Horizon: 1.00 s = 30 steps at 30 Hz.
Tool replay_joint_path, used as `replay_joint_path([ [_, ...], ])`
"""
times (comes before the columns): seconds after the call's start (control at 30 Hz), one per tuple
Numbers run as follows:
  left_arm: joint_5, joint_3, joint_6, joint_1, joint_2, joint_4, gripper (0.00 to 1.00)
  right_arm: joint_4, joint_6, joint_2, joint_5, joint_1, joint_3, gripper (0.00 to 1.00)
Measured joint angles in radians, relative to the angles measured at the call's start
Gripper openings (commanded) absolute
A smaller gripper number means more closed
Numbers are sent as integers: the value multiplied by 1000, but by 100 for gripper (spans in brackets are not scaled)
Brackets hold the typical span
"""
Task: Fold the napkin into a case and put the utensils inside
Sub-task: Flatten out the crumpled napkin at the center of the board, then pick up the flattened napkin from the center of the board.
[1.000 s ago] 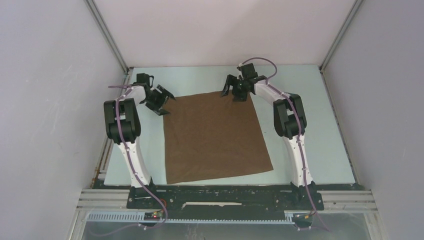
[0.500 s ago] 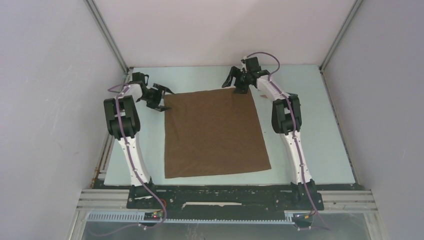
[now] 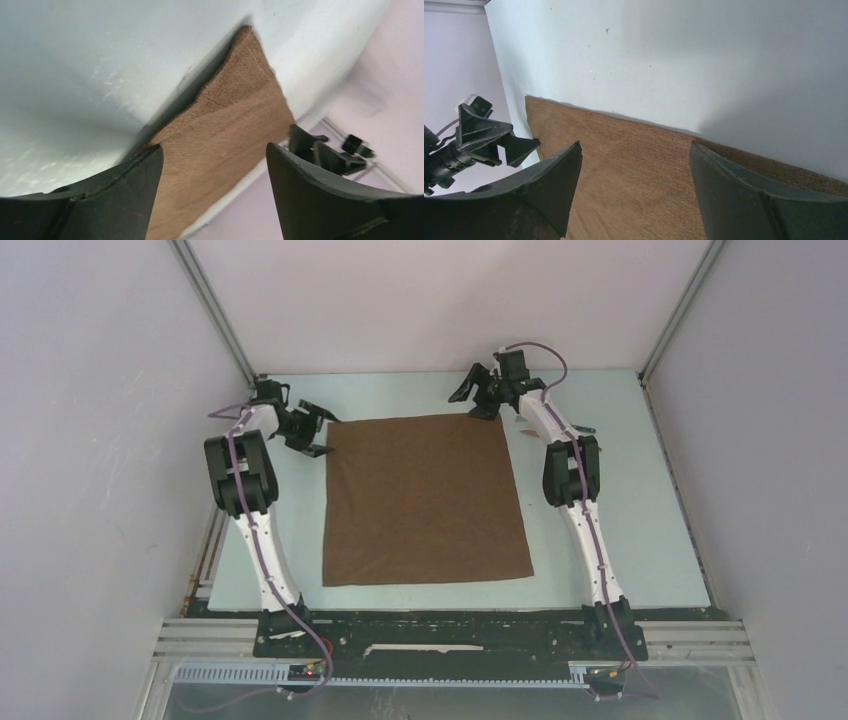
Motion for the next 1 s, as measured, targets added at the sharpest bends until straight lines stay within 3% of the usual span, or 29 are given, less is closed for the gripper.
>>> replay_joint_path([
  [0.13,-128,-5,132,-3,-56,-45,86,-29,-19,-16,4,-5,-12,89],
  [0.2,-218,-28,208,-11,-118,-81,86,-82,-54,-85,50,-4,-96,91],
  [0.37,-390,-200,375,-91,-422,-148,85,-261,-126,-421,233,13,-487,97],
  [0.53,-525,-367,516,-335,-752,-159,84,-365,-146,-853,360,42,-911,96],
  [0.73,-671,-510,618,-516,-924,-175,83,-381,-75,-1286,358,92,-1420,94],
  [0.87,-723,-526,650,-549,-948,-187,83,-407,32,-1398,404,126,-1611,91],
  [1.0,-734,-529,661,-554,-1021,-178,82,-418,146,-1402,426,156,-1709,86],
])
